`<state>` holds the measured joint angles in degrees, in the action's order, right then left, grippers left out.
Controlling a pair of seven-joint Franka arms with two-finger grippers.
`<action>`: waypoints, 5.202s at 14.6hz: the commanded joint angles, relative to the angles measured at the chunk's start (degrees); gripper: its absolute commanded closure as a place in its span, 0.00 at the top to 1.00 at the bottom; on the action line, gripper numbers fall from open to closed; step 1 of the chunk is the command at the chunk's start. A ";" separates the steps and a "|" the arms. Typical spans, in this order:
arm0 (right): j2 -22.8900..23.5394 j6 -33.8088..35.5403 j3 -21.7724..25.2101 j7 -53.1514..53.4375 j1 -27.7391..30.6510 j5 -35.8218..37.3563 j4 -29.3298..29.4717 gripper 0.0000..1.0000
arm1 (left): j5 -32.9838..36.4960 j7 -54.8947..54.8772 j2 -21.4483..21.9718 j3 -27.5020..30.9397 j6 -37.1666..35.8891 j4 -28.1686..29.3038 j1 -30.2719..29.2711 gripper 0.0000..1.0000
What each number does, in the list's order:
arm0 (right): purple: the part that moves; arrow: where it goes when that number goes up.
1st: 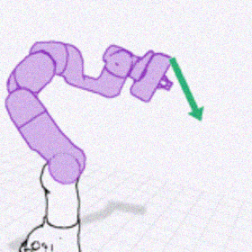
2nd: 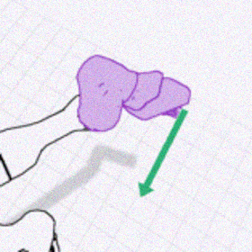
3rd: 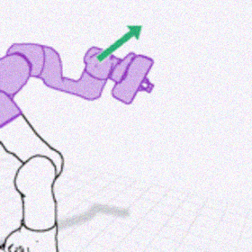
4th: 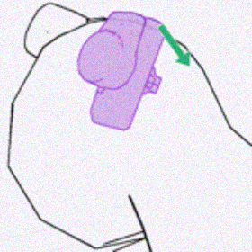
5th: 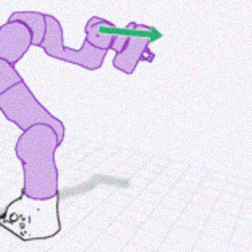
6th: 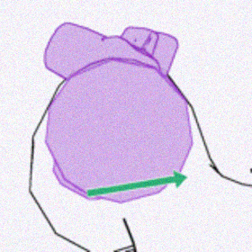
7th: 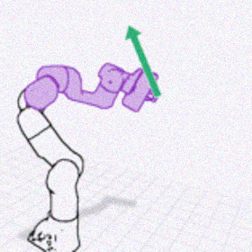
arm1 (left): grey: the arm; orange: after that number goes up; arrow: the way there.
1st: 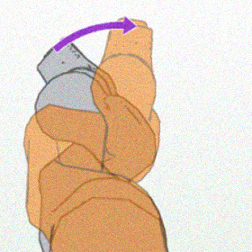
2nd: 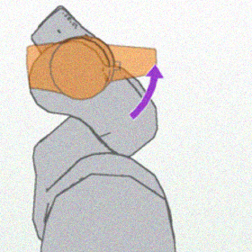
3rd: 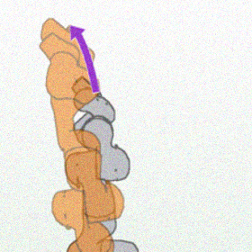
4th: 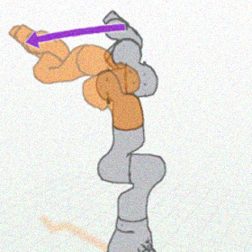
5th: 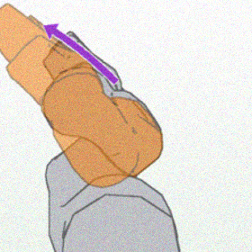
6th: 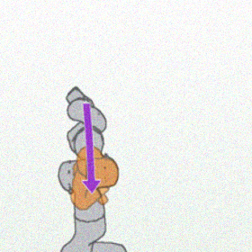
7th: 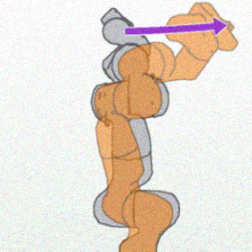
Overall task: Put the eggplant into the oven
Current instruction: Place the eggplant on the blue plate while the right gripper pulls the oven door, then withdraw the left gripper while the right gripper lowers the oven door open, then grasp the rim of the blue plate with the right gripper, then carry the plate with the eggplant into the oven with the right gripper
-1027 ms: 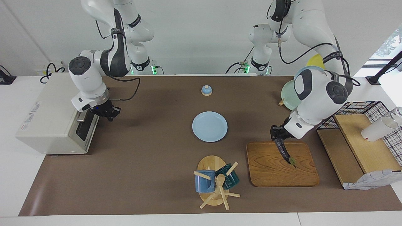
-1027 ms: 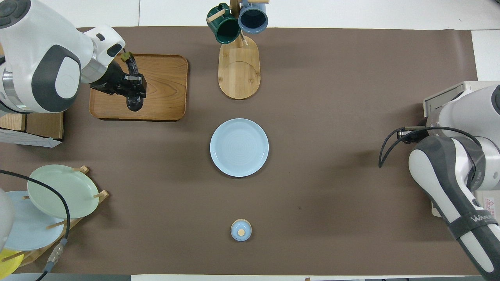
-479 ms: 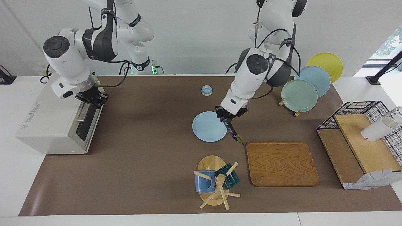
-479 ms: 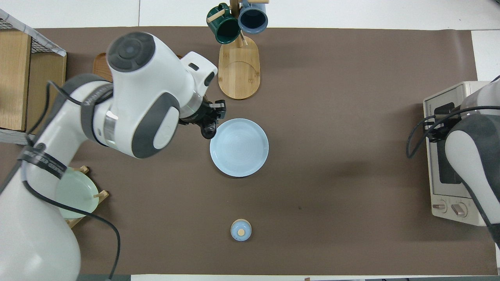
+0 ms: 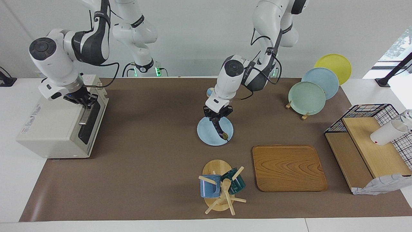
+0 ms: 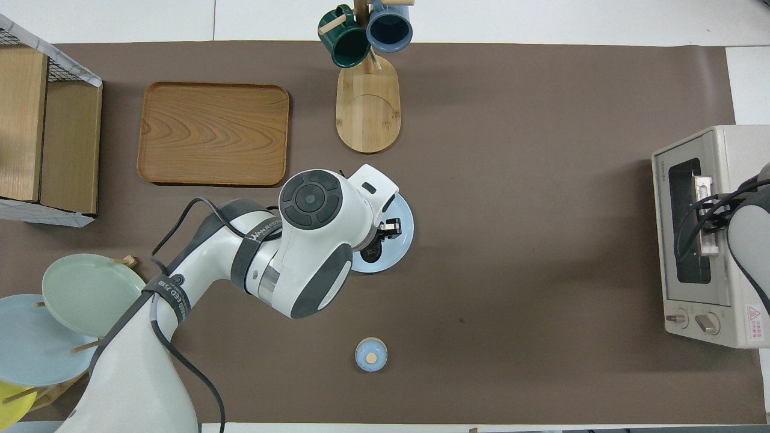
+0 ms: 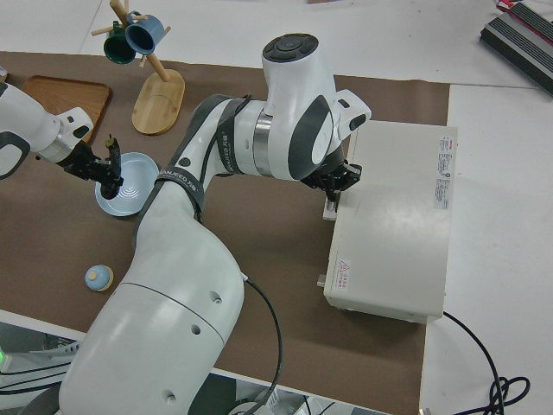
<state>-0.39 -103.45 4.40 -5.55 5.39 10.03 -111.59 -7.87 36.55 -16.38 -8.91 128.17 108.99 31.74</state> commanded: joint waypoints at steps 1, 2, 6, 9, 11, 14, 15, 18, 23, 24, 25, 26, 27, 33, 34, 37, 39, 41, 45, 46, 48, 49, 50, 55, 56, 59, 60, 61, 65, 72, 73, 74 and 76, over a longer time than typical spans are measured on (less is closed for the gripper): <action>-2.42 -4.55 -0.18 -0.87 0.32 0.87 -5.46 0.00 | -0.83 -0.08 -0.84 1.17 3.58 2.11 2.27 0.00; -2.43 -6.57 -0.18 -0.78 0.24 0.61 -6.78 0.00 | -0.83 -0.16 -1.54 1.17 4.19 2.11 2.27 0.00; -1.55 -12.90 -0.35 1.76 -3.17 -2.54 -9.43 0.00 | -0.48 -0.87 -1.64 1.26 4.55 3.15 1.84 0.00; 0.38 -16.07 -0.35 3.88 -5.30 -3.43 -9.78 0.00 | -0.13 -1.22 -0.85 1.61 2.80 2.64 0.96 1.00; 2.40 -19.15 -0.35 3.88 -5.39 -5.27 -10.04 0.00 | -0.13 -3.14 1.52 1.79 -2.28 1.06 -1.40 1.00; 2.15 -24.14 -0.35 4.32 -6.53 -6.33 -13.28 0.00 | -0.13 -10.33 4.51 1.70 -13.44 -4.46 -8.86 1.00; 2.41 -25.56 -0.35 4.58 -6.62 -6.34 -14.17 0.00 | -0.04 -12.45 4.95 1.70 -17.30 -7.10 -11.93 1.00; 3.11 -28.03 -0.44 4.85 -7.49 -6.34 -15.14 0.00 | 1.09 -21.66 5.31 1.79 -25.67 -13.18 -19.58 1.00; 5.04 -29.88 -0.53 5.20 -9.59 -9.75 -15.23 0.00 | 5.13 -31.27 10.31 1.87 -29.46 -13.71 -29.18 1.00; 5.13 -29.53 -0.53 6.42 -11.35 -10.98 -14.88 0.00 | 7.23 -31.45 11.62 1.79 -30.77 -13.71 -29.36 1.00; 5.13 -28.75 -0.53 8.52 -12.50 -11.08 -14.36 0.00 | 7.95 -31.45 12.94 1.79 -32.61 -13.71 -29.37 1.00; 5.22 -27.26 -0.53 10.19 -14.16 -11.08 -13.40 0.00 | 7.96 -31.45 14.00 1.79 -34.11 -13.71 -29.37 1.00; 5.57 -25.16 -0.53 11.08 -15.22 -11.08 -11.82 0.00 | 7.96 -31.45 14.97 1.79 -35.26 -13.71 -29.37 1.00; 7.33 -13.00 -0.62 22.16 -23.67 -11.17 2.08 0.50 | 7.78 -32.94 17.88 2.22 -35.90 -11.34 -30.15 1.00; 6.63 -12.40 -0.70 22.16 -23.67 -11.17 1.91 0.52 | 7.61 -32.95 17.96 2.31 -34.41 -10.65 -30.16 1.00; 5.92 -13.79 -2.37 21.03 -26.48 -11.17 1.91 0.72 | 7.43 -32.86 17.18 3.45 -33.51 -11.42 -29.72 1.00; 6.80 -17.56 -4.83 24.69 -30.33 -11.17 3.48 0.63 | 7.43 -32.86 17.00 3.98 -35.26 -12.22 -29.19 1.00; 12.74 -16.62 -5.62 27.51 -33.93 -10.99 12.31 0.63 | 6.38 -32.86 16.91 4.16 -36.84 -12.92 -29.28 1.00; 31.54 -9.49 -5.54 41.72 -44.48 -6.88 34.73 0.56 | 6.55 -33.04 16.21 4.07 -39.84 -15.73 -29.89 1.00; 34.46 -11.23 -5.63 44.37 -45.81 -4.95 36.26 0.51 | 6.64 -33.04 16.29 3.98 -39.67 -15.65 -29.89 1.00; 35.02 -18.09 -5.63 45.98 -47.57 -4.67 33.92 0.49 | 6.64 -33.12 16.47 3.90 -39.40 -15.21 -30.07 1.00; 35.02 -19.84 -5.63 46.07 -48.88 -4.32 31.03 0.44 | 6.55 -33.47 16.56 3.90 -39.40 -15.12 -30.50 1.00; 35.02 -23.17 -5.63 45.98 -49.42 -3.97 28.21 0.38 | 6.55 -33.56 16.65 3.90 -39.40 -14.95 -30.77 1.00; 35.37 -26.10 -5.63 45.45 -51.00 -0.45 24.93 0.38 | 6.55 -33.47 16.91 3.98 -39.40 -14.42 -30.95 1.00; 35.45 -26.10 -5.63 45.54 -51.18 0.34 24.59 0.38 | 6.55 -33.30 16.91 3.98 -39.40 -14.33 -30.86 1.00; 35.63 -27.50 -5.63 46.07 -51.35 2.45 22.30 0.38 | 6.55 -33.12 16.91 3.98 -39.23 -14.33 -30.95 1.00; 35.72 -27.86 -5.63 46.07 -52.23 2.54 21.86 0.32 | 6.55 -33.12 16.91 3.98 -39.14 -14.24 -30.95 1.00; 35.72 -27.08 -5.54 46.07 -52.67 2.80 21.94 0.01 | 6.55 -33.12 16.91 3.98 -39.14 -14.33 -30.86 1.00; 35.63 -11.82 -5.63 45.19 -52.50 10.09 28.87 0.00 | 6.55 -33.12 16.91 3.98 -39.14 -14.33 -30.95 1.00; 20.28 -3.41 -3.34 47.57 -40.76 9.66 15.32 0.00 | 6.55 -33.12 16.91 3.98 -39.14 -14.33 -30.95 1.00; 15.55 -6.91 -3.43 46.61 -35.76 8.96 9.00 0.00 | 6.55 -33.12 16.91 3.98 -39.14 -14.33 -30.86 1.00; 11.76 -9.81 -3.43 44.25 -32.49 6.96 3.37 0.00 | 6.55 -33.12 16.91 3.98 -39.14 -14.33 -30.86 1.00; 6.21 -13.61 -3.34 37.93 -26.86 5.44 -4.39 0.00 | 6.55 -33.12 16.91 3.98 -39.14 -14.33 -30.86 1.00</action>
<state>15.41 -111.87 2.11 36.11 -26.25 17.31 -102.99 -1.25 4.19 0.22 -4.66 89.87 94.62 1.59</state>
